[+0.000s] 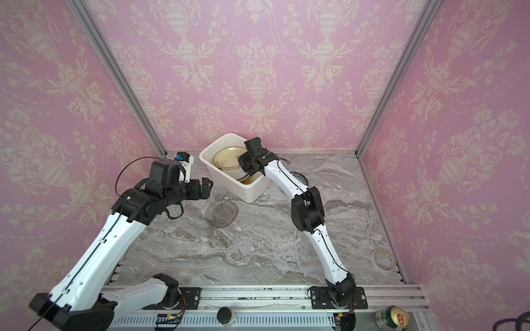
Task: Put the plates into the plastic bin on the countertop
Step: 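Lower the cream plate onto the stacked plates in the bin with the right gripper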
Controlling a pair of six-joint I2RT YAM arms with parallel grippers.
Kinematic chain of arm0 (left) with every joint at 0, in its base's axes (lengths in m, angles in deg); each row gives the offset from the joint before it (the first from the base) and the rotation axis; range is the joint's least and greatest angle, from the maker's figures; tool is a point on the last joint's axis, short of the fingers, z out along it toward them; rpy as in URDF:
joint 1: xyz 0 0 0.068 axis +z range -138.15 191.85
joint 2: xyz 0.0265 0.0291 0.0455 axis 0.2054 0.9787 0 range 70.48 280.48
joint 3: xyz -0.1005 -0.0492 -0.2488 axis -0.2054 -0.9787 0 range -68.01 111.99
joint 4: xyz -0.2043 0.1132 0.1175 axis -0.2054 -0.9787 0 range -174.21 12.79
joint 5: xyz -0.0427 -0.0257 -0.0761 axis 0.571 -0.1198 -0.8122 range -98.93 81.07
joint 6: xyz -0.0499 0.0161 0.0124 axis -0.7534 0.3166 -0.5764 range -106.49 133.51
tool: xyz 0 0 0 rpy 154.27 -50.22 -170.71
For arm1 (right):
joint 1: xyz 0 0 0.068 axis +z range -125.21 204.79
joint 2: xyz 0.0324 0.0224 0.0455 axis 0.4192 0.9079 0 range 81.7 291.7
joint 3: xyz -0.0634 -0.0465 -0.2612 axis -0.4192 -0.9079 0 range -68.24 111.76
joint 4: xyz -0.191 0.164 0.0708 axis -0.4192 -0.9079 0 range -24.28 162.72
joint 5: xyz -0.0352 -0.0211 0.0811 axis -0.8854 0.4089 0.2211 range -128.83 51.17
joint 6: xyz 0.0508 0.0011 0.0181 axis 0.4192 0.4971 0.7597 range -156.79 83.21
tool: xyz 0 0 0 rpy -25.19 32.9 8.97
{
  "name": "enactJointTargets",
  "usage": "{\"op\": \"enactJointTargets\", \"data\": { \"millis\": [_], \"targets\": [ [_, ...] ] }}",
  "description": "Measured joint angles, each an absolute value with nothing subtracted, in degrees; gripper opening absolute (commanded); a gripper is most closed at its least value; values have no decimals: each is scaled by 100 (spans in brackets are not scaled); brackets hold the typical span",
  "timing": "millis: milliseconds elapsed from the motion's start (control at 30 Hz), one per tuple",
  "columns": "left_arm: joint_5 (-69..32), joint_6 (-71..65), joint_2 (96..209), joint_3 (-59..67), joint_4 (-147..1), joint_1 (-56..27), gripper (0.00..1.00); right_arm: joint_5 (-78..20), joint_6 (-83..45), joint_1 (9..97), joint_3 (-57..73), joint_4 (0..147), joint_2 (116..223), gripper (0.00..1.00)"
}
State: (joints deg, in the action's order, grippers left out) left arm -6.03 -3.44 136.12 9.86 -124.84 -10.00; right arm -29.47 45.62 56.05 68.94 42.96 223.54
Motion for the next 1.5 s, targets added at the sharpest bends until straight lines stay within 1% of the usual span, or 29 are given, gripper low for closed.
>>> {"op": "enactJointTargets", "data": {
  "millis": [367,633,733,800,867,933,1000,1133,1200,1500],
  "targets": [
    [-736,-349,13820,1073,-12462,-1000,99,-3047,4558,5704,7172,4337,22864,12],
    [-769,-349,13820,1093,-12465,-993,99,-3132,4534,5734,7321,4331,23130,20],
    [-771,-349,13820,1093,-12465,-967,99,-3139,4538,5736,7323,4348,23148,28],
    [-771,-349,13820,1093,-12465,-956,99,-3143,4560,5736,7345,4390,23148,37],
    [-771,-349,13820,1093,-12467,-941,99,-3174,4582,5743,7347,4436,23148,44],
    [-771,-349,13820,1093,-12465,-925,99,-3222,4593,5745,7347,4466,23148,53],
    [-771,-346,13820,1093,-12465,-914,99,-3250,4604,5745,7349,4506,23148,60],
    [-771,-346,13820,1104,-12467,-860,99,-3290,4628,5745,7360,4512,23148,76],
    [-769,-346,13820,1115,-12467,-847,99,-3338,4637,5745,7366,4455,23148,81],
    [-769,-346,13798,1252,-12460,-812,99,-3515,4777,5756,7347,4298,23019,90]
  ]
}}
